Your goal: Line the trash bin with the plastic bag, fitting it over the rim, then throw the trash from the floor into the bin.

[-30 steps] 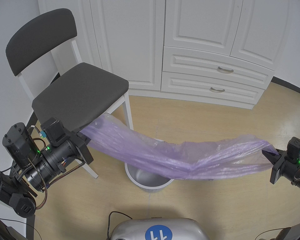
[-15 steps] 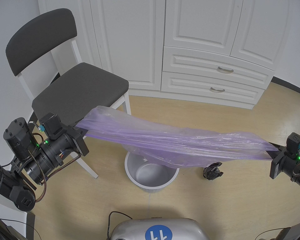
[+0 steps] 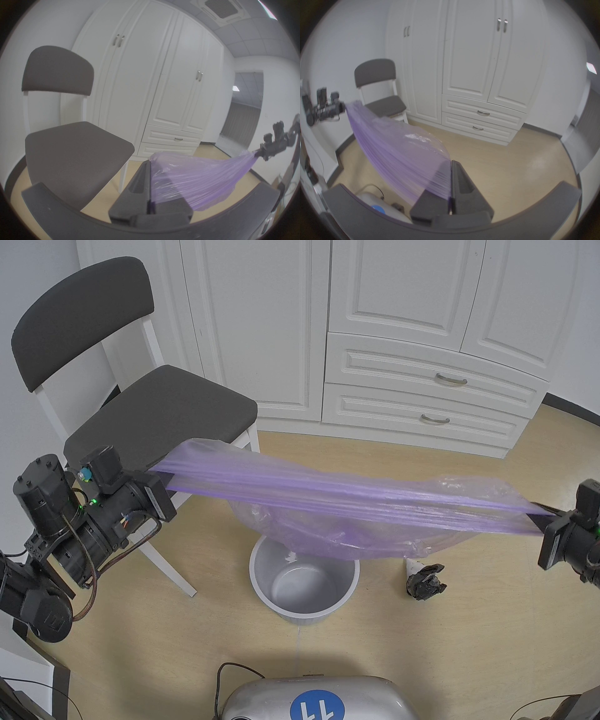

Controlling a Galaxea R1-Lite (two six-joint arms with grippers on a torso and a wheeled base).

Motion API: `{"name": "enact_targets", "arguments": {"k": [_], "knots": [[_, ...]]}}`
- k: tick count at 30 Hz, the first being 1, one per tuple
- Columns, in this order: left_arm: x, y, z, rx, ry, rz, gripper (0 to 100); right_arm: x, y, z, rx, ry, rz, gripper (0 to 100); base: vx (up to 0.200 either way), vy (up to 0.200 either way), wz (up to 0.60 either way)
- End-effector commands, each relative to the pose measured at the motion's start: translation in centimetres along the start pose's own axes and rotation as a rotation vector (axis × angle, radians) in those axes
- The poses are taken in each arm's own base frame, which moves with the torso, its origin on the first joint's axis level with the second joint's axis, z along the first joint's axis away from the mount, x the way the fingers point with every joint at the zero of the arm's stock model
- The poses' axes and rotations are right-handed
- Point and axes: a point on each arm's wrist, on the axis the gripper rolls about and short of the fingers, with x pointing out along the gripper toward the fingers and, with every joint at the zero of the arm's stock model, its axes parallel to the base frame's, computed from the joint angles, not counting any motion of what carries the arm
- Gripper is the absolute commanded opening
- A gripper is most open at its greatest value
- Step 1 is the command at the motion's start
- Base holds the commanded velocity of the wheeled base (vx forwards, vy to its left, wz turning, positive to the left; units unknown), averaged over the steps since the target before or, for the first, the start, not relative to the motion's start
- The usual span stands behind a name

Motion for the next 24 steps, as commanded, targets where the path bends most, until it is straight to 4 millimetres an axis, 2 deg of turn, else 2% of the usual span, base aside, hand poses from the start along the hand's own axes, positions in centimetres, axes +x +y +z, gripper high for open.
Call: {"name": "enact_targets", "arguments": {"k": [1, 4, 10, 19, 24], "knots": [[1.0, 0.0, 1.6, -0.075, -0.037, 0.029, 0, 1.7, 0.3, 1.7, 0.093, -0.011, -0.004, 0, 0.0, 0.0, 0.0], [1.2, 0.0, 2.3, -0.125, -0.049, 0.029, 0, 2.1, 0.3, 2.2, 0.144, -0.02, -0.004, 0, 0.0, 0.0, 0.0], [1.1, -0.1, 3.1, -0.167, -0.043, 0.032, 0, 2.6, 0.4, 2.1, 0.147, -0.003, -0.008, 0, 0.0, 0.0, 0.0], [1.0, 0.0, 2.7, -0.167, -0.025, 0.035, 0, 3.4, 0.3, 1.5, 0.14, 0.027, -0.03, 0, 0.0, 0.0, 0.0], [0.5, -0.5, 2.0, -0.166, 0.003, 0.013, 0, 3.0, 0.3, 1.2, 0.123, 0.03, -0.023, 0, 0.0, 0.0, 0.0]]}}
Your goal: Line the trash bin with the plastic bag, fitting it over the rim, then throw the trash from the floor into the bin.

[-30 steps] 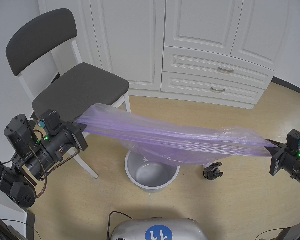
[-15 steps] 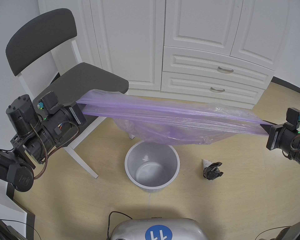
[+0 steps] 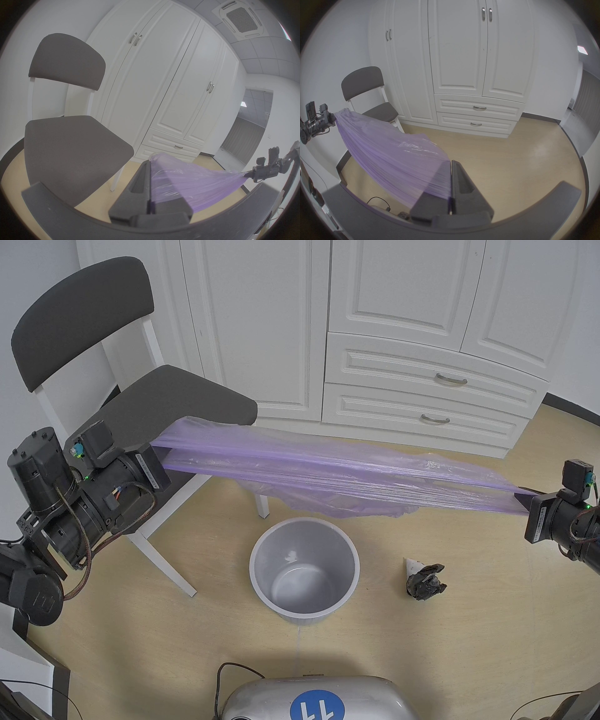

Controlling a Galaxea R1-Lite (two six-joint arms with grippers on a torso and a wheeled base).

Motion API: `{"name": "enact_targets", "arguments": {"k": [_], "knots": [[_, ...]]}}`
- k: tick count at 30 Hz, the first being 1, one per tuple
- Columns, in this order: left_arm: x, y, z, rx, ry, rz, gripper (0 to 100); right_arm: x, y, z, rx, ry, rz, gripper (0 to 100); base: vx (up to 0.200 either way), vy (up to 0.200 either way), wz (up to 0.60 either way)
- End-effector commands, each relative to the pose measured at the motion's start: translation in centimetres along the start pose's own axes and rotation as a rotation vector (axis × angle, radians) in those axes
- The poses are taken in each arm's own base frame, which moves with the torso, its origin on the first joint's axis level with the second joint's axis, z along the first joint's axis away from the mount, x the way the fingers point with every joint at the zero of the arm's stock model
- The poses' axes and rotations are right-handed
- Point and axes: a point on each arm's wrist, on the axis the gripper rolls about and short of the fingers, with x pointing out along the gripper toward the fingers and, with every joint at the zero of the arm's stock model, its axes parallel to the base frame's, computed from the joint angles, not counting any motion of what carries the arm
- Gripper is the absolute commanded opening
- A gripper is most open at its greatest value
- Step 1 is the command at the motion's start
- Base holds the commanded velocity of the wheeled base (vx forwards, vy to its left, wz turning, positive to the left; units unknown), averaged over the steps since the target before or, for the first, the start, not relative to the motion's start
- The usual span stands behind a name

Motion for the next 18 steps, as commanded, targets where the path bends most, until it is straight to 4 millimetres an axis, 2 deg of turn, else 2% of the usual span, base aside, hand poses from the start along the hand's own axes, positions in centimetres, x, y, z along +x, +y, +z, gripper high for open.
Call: {"name": "enact_targets", "arguments": {"k": [1, 4, 8, 11, 14, 17, 18], "knots": [[-0.6, -0.5, -0.8, 0.001, 0.029, -0.022, 0, -0.6, 0.0, -0.4, -0.042, -0.001, 0.012, 0, 0.0, 0.0, 0.0], [-1.3, -1.0, -0.8, 0.012, 0.032, -0.042, 0, -1.6, -0.2, -0.5, -0.106, -0.016, 0.032, 0, 0.0, 0.0, 0.0], [-1.2, -1.1, -0.9, 0.038, 0.049, -0.095, 0, -1.6, -0.3, -0.3, -0.208, -0.027, 0.075, 0, 0.0, 0.0, 0.0], [-0.2, -1.1, -1.3, 0.073, 0.081, -0.198, 0, 0.5, -0.4, 0.1, -0.307, -0.01, 0.126, 0, 0.0, 0.0, 0.0], [0.3, -1.6, -2.7, 0.095, 0.132, -0.264, 0, 2.6, 0.4, -1.0, -0.322, 0.026, 0.169, 0, 0.0, 0.0, 0.0], [0.2, -2.4, -3.4, 0.094, 0.155, -0.295, 0, 3.1, 1.3, -2.0, -0.304, -0.021, 0.246, 0, 0.0, 0.0, 0.0], [0.0, -2.8, -3.7, 0.089, 0.164, -0.313, 0, 3.1, 1.8, -2.6, -0.279, -0.074, 0.321, 0, 0.0, 0.0, 0.0]]}}
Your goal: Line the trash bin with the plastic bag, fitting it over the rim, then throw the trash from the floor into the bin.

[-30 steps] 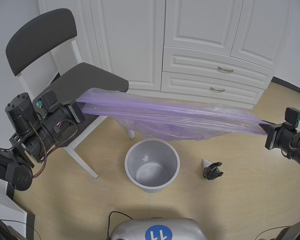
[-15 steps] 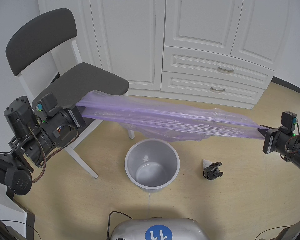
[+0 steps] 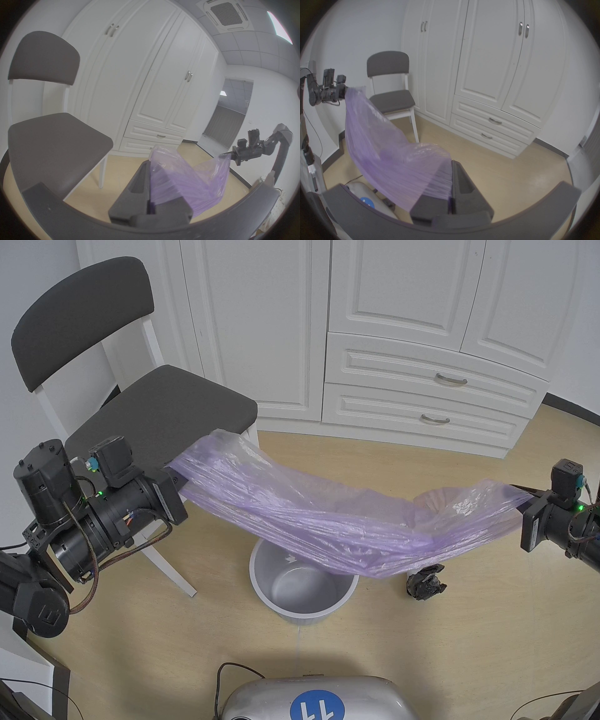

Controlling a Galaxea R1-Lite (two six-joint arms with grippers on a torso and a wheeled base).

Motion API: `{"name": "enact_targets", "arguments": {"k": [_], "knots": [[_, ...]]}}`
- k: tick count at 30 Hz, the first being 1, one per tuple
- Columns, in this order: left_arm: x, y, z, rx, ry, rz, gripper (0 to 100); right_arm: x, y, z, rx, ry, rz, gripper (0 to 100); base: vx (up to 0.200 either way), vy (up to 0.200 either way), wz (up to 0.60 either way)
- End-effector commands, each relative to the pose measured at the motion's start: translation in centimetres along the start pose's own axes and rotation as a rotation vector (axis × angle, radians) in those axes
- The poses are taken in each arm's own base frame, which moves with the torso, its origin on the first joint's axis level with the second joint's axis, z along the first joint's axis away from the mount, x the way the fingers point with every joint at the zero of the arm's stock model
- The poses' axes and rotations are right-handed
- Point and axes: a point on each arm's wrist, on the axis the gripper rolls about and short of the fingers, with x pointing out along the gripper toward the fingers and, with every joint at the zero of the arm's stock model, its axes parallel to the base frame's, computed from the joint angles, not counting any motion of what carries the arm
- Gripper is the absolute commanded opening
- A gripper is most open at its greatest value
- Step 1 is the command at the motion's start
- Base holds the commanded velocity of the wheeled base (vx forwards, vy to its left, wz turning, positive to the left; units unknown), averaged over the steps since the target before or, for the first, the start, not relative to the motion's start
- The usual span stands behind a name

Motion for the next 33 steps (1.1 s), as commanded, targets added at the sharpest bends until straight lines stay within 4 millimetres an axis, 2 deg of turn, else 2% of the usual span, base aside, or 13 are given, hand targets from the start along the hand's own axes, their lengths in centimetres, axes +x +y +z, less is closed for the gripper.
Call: {"name": "enact_targets", "arguments": {"k": [1, 7, 8, 10, 11, 13, 16, 18, 27, 33], "knots": [[0.9, -1.7, -2.2, -0.004, 0.071, -0.103, 0, 2.6, 2.3, -2.3, 0.026, -0.087, 0.192, 0, 0.0, 0.0, 0.0], [0.6, -5.8, -3.8, -0.038, 0.086, -0.234, 0, 2.0, 5.2, -1.9, 0.124, -0.203, 0.353, 0, 0.0, 0.0, 0.0], [0.6, -5.8, -3.8, -0.04, 0.085, -0.236, 0, 1.9, 5.3, -1.9, 0.127, -0.205, 0.356, 0, 0.0, 0.0, 0.0], [0.5, -7.6, -4.2, -0.045, 0.072, -0.235, 0, 0.7, 6.3, -1.4, 0.168, -0.225, 0.421, 0, 0.0, 0.0, 0.0], [0.5, -7.6, -4.2, -0.045, 0.072, -0.235, 0, 0.7, 6.3, -1.4, 0.168, -0.225, 0.421, 0, 0.0, 0.0, 0.0], [0.6, -9.1, -4.6, -0.05, 0.069, -0.196, 0, -1.1, 7.2, -1.1, 0.172, -0.257, 0.494, 0, 0.0, 0.0, 0.0], [0.7, -9.7, -4.7, -0.054, 0.067, -0.179, 0, -1.7, 7.7, -1.0, 0.171, -0.268, 0.527, 0, 0.0, 0.0, 0.0], [1.0, -11.0, -5.0, -0.058, 0.056, -0.134, 0, -2.6, 8.6, -0.8, 0.167, -0.284, 0.58, 0, 0.0, 0.0, 0.0], [2.8, -12.1, -5.9, -0.061, 0.035, -0.028, 0, -2.9, 10.2, -0.5, 0.17, -0.266, 0.544, 0, 0.0, 0.0, 0.0], [2.4, -12.8, -5.3, -0.064, -0.008, -0.014, 0, -1.0, 12.1, 0.5, 0.277, -0.209, 0.477, 0, 0.0, 0.0, 0.0]]}}
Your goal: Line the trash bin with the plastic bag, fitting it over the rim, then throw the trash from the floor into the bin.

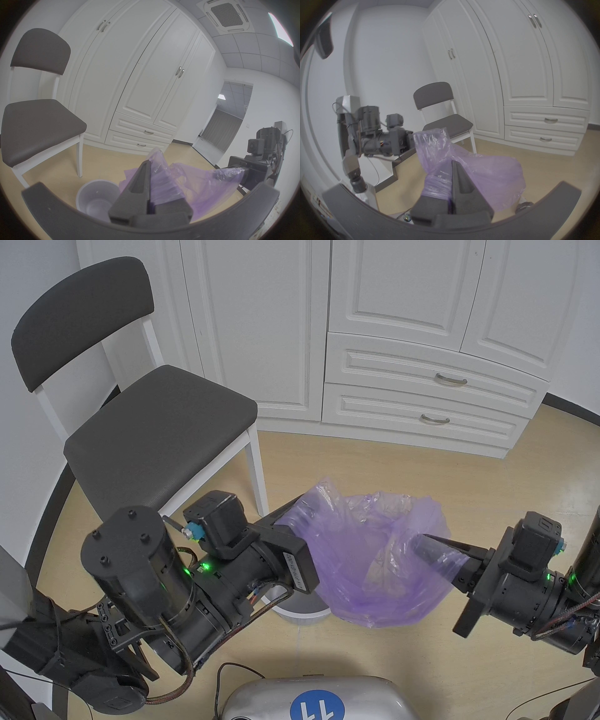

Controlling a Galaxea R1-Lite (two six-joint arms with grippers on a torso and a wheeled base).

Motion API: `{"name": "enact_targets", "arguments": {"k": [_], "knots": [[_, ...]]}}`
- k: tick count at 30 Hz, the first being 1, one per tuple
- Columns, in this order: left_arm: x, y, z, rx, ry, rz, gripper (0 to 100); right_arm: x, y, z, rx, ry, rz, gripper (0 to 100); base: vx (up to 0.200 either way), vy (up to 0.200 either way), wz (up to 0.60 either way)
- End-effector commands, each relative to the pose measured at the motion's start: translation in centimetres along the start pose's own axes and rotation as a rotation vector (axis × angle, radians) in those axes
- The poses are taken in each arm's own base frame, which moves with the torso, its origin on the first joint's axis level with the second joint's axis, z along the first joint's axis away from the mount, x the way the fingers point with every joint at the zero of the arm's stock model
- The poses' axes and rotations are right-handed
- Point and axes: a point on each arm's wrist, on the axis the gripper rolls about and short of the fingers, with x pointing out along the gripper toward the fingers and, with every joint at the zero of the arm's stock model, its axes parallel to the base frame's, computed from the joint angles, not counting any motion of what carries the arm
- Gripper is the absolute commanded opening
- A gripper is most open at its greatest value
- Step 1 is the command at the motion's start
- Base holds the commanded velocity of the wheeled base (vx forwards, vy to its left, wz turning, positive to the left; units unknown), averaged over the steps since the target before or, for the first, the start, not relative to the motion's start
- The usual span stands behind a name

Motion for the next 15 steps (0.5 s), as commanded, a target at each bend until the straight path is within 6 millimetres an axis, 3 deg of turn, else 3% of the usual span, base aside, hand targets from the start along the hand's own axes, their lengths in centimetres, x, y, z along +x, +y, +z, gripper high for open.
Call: {"name": "enact_targets", "arguments": {"k": [1, 4, 9, 15], "knots": [[-0.1, -0.6, -0.2, 0.001, -0.002, 0.002, 0, 2.1, 0.9, 0.0, 0.044, 0.017, -0.028, 0, 0.0, 0.0, 0.0], [-0.2, -1.1, -0.1, 0.008, 0.001, 0.025, 0, 4.0, 2.1, 0.5, 0.105, 0.029, -0.119, 0, 0.0, 0.0, 0.0], [-0.8, -0.9, -0.2, 0.039, 0.09, 0.048, 0, 5.4, 3.1, 1.4, 0.197, 0.061, -0.17, 0, 0.0, 0.0, 0.0], [-0.3, -0.7, 3.3, -0.132, 0.215, 0.132, 0, 8.4, 3.2, 1.9, 0.344, 0.186, -0.293, 0, 0.0, 0.0, 0.0]]}}
